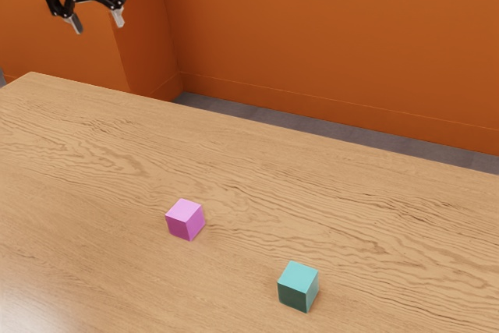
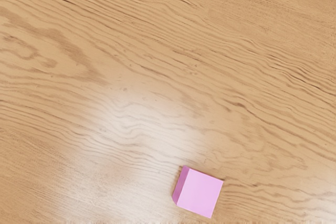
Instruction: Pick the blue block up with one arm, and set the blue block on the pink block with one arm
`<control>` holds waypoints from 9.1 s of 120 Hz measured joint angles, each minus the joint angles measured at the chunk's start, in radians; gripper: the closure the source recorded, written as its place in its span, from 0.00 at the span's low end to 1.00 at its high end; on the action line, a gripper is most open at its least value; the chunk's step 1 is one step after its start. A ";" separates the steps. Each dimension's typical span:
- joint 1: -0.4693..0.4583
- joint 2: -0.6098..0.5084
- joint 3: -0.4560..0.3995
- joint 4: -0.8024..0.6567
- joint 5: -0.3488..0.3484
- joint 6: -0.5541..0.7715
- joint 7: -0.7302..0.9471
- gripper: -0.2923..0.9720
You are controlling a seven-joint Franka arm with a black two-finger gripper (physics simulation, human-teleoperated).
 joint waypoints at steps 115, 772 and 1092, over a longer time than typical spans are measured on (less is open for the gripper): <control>-0.398 -0.082 0.178 -0.012 0.170 0.006 -0.037 0.25; -0.631 0.064 -0.040 -0.862 0.172 0.883 -0.265 0.54; -0.114 -0.008 -0.189 -0.936 0.058 0.836 0.251 0.54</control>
